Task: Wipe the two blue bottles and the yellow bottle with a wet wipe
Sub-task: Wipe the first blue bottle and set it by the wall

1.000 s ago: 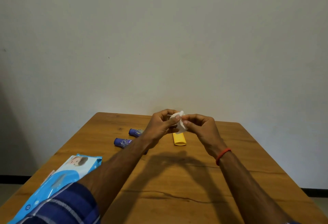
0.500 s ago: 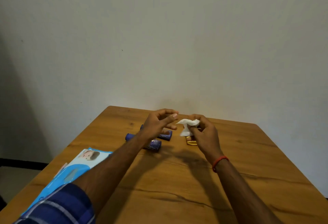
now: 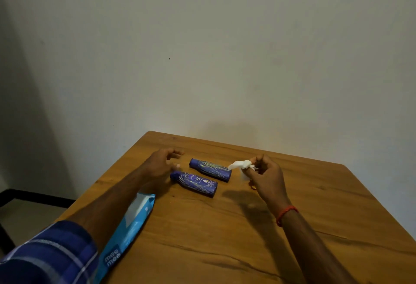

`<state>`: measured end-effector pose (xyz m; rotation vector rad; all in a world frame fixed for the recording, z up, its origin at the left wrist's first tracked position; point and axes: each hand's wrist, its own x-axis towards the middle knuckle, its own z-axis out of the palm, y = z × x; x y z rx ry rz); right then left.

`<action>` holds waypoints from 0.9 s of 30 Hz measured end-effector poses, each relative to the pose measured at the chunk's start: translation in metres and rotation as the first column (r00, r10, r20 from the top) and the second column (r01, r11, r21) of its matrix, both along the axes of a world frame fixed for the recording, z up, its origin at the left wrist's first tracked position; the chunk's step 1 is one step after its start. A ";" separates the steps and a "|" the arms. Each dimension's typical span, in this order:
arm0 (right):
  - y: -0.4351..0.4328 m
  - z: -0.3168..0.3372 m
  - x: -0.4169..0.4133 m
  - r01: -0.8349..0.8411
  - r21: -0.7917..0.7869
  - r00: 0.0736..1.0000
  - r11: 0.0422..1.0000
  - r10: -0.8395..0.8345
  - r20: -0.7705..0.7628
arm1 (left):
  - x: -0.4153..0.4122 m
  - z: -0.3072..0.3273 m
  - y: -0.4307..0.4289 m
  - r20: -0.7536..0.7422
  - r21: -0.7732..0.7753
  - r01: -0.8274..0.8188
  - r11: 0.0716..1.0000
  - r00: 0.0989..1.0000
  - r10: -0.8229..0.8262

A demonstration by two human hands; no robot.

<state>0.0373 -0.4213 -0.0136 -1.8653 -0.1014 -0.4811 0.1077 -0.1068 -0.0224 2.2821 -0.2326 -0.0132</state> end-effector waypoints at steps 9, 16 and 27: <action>0.008 -0.006 0.007 -0.027 -0.049 0.999 0.998 0.025 -0.038 | -0.002 -0.019 0.004 -0.098 0.237 0.107 0.966 0.991 -0.086; 0.010 -0.014 0.010 -0.029 -0.062 0.998 0.998 0.026 -0.053 | 0.002 -0.029 0.008 0.003 0.248 0.048 0.968 0.999 -0.050; 0.021 -0.014 0.008 -0.058 -0.064 0.997 0.996 0.054 -0.061 | -0.014 -0.012 0.002 0.069 0.156 0.049 0.987 0.996 -0.060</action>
